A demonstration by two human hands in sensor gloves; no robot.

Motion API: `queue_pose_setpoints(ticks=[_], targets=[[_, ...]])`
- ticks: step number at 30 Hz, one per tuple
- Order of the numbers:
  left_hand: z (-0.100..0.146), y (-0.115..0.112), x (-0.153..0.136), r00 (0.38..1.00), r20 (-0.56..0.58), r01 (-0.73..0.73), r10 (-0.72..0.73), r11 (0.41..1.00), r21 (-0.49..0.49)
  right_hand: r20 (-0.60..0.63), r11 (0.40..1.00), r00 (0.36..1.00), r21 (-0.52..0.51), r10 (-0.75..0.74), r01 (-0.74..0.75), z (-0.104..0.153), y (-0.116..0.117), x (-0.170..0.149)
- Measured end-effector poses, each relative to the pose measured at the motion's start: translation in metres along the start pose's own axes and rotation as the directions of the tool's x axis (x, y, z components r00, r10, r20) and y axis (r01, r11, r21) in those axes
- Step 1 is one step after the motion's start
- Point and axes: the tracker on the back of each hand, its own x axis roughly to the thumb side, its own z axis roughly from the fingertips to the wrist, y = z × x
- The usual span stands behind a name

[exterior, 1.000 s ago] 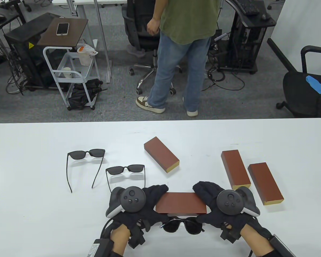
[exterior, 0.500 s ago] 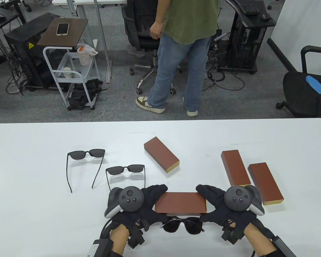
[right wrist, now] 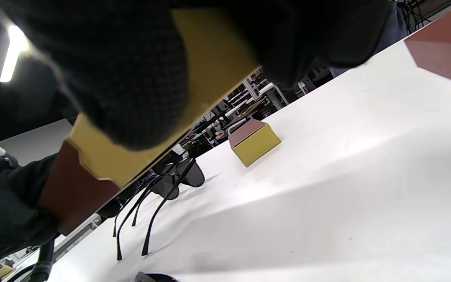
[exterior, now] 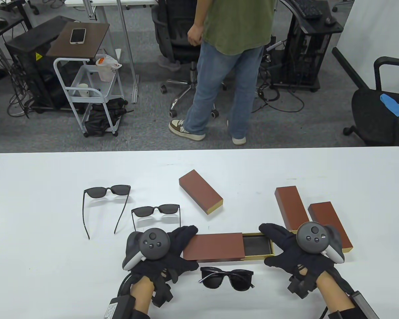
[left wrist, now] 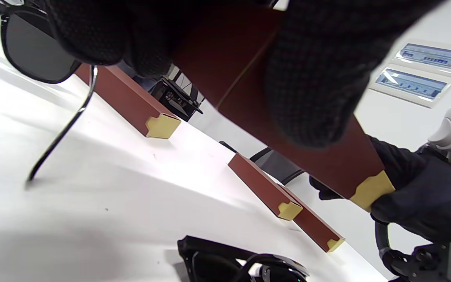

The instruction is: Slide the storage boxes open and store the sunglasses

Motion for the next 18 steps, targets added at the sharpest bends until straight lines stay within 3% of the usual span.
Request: queue_pose_setpoints(ticks=[5, 11, 14, 18], targets=[[0.0, 0.0, -0.003, 0.998, -0.019, -0.055, 0.055, 0.998, 0.011, -0.006, 0.998, 0.998, -0.023, -0.055, 0.055, 0.002, -0.007, -0.006], [0.003, -0.003, -0.012, 0.965, -0.042, -0.258, 0.259, 0.966, 0.026, 0.022, 0.993, 0.995, -0.069, -0.097, 0.098, 0.005, -0.012, -0.006], [0.004, -0.006, -0.018, 0.857, -0.109, -0.488, 0.503, 0.861, 0.142, 0.035, 0.989, 0.992, -0.086, -0.12, 0.123, 0.005, -0.012, -0.006], [0.007, -0.008, -0.023, 0.761, -0.152, -0.605, 0.631, 0.774, 0.185, 0.063, 0.975, 0.981, -0.117, -0.184, 0.19, 0.006, -0.012, -0.001]])
